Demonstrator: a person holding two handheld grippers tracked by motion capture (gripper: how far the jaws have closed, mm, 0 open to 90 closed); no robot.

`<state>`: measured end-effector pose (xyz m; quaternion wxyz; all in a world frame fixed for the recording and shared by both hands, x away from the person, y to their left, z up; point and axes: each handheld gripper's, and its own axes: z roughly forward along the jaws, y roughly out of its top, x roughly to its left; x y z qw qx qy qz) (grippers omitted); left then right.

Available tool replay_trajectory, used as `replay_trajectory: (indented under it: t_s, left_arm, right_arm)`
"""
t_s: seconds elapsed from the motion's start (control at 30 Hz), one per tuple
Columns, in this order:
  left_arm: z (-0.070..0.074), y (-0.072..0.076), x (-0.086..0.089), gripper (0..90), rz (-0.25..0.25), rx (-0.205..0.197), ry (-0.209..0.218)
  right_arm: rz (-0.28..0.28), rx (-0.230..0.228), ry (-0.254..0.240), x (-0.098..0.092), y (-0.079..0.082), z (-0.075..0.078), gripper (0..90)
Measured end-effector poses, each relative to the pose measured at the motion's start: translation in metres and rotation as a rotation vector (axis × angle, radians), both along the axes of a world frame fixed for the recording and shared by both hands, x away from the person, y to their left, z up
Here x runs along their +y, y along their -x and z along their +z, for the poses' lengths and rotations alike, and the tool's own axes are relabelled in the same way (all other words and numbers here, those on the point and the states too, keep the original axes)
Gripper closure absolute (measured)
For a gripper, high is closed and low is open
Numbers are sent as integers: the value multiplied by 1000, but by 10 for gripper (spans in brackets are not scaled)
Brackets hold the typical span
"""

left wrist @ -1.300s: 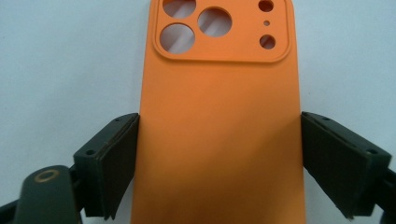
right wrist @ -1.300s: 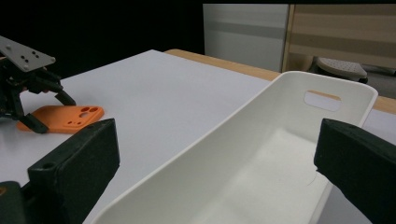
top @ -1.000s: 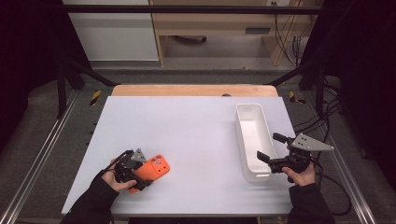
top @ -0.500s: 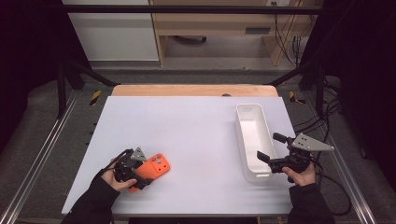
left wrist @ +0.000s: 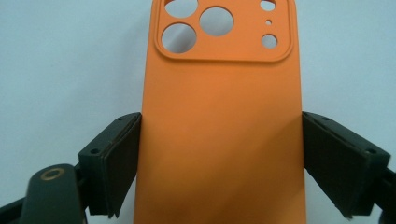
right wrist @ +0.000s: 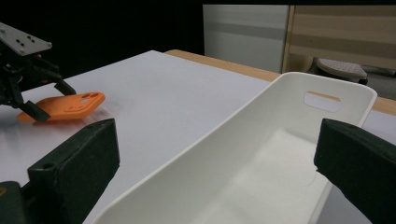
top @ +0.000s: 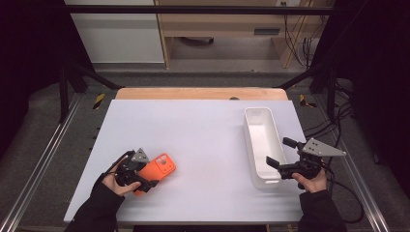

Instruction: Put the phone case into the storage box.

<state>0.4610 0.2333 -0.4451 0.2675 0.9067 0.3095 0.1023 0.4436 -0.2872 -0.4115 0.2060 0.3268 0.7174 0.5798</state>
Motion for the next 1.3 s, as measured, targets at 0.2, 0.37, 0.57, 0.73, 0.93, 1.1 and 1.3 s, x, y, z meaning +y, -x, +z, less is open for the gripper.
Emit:
replay_trajectory:
  t_s: [0.2, 0.37, 0.57, 0.73, 0.93, 1.1, 1.3]
  left_arm:
    - [4, 1, -2, 155, -15, -16, 12]
    - [7, 3, -4, 154, -23, -25, 23]
    - [11, 5, -7, 154, -34, -42, 29]
    - [17, 8, -11, 154, -51, -55, 59]
    - [24, 12, -16, 154, -67, -70, 73]
    - [29, 15, -20, 154, -91, -80, 88]
    - [35, 16, -25, 154, -112, -90, 100]
  right_arm:
    - [1, -3, 1, 0, 0, 0, 6]
    - [4, -2, 5, 0, 0, 0, 7]
    - [12, -4, 7, 2, 0, 1, 7]
    - [17, -9, 9, 3, 1, 2, 7]
    - [23, -13, 10, 4, 2, 4, 7]
    - [33, -19, 16, 6, 3, 5, 9]
    - [49, -22, 29, 11, 3, 7, 10]
